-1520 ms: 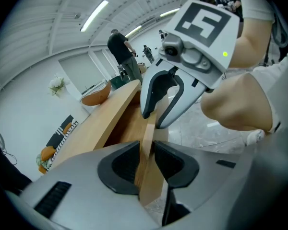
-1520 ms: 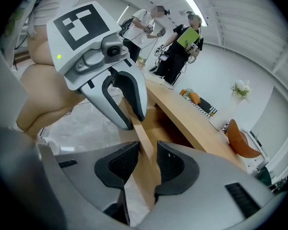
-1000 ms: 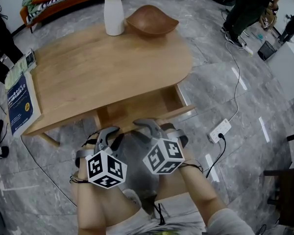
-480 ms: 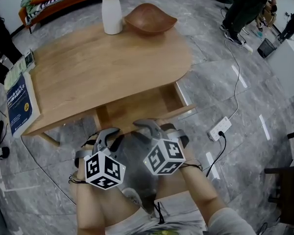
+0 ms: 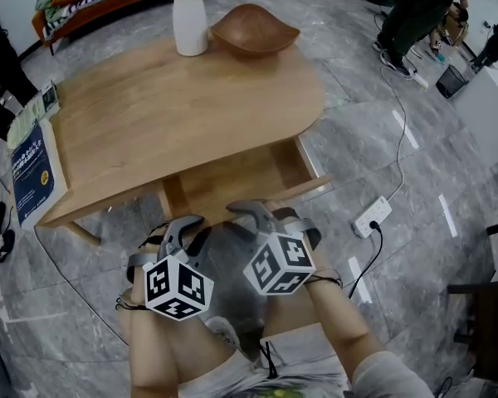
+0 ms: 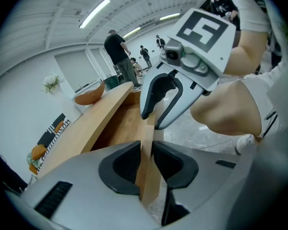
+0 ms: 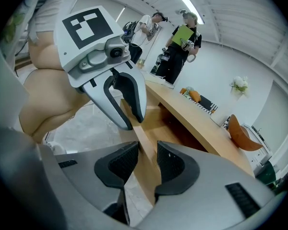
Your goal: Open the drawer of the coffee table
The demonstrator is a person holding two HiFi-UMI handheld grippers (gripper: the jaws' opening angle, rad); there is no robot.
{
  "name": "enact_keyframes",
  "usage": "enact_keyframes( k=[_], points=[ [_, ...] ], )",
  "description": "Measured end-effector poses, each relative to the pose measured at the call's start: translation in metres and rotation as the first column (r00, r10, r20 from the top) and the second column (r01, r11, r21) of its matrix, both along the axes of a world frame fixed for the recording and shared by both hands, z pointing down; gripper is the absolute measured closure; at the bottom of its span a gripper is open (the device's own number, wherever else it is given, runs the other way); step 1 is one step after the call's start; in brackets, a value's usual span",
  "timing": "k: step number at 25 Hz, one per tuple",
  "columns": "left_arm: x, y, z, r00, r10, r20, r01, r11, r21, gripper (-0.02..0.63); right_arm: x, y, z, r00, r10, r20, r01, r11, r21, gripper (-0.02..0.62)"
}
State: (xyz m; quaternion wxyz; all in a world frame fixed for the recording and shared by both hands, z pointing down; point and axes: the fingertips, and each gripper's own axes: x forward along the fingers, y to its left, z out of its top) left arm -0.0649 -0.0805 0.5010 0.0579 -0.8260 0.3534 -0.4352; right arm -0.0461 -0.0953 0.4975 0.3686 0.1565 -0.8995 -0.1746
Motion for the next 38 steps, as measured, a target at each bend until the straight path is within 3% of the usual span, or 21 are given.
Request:
enact_keyframes(
  k=[38],
  points=[
    [0.008, 0.014, 0.0, 0.996, 0.049, -0.069, -0.053, 0.996, -0.067, 0.527, 0.009, 0.012, 0.0, 0.998, 0.044, 0.048, -0.044, 0.999, -0.004, 0.468]
  ],
)
